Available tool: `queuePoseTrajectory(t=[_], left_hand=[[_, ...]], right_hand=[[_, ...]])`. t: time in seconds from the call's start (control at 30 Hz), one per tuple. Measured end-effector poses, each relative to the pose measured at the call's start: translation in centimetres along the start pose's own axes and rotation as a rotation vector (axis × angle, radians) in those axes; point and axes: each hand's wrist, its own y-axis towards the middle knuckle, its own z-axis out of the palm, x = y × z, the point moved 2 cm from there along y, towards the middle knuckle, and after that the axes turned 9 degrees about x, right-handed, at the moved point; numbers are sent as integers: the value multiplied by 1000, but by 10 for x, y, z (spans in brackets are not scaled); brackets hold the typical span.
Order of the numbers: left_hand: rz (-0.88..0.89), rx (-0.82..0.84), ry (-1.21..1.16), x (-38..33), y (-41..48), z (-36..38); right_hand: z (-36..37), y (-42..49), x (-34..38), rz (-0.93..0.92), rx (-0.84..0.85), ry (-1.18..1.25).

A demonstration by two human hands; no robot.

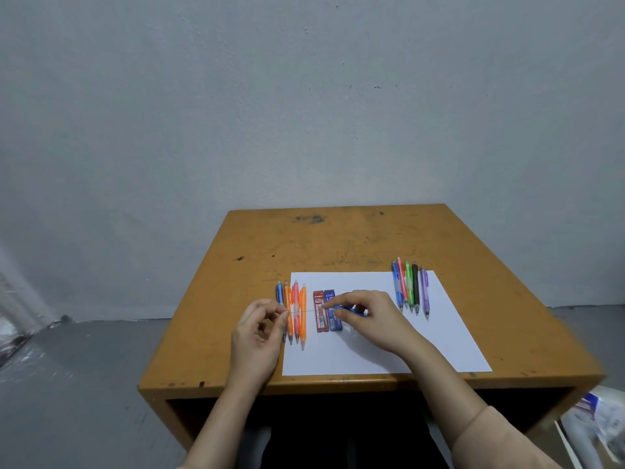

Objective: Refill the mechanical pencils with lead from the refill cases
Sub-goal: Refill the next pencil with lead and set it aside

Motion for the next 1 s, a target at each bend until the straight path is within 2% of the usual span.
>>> queuePoseTrajectory(t=[1.0], left_hand=[[-18,14,-9,4,1,1]], right_hand=[[3,-1,8,35,26,-59]])
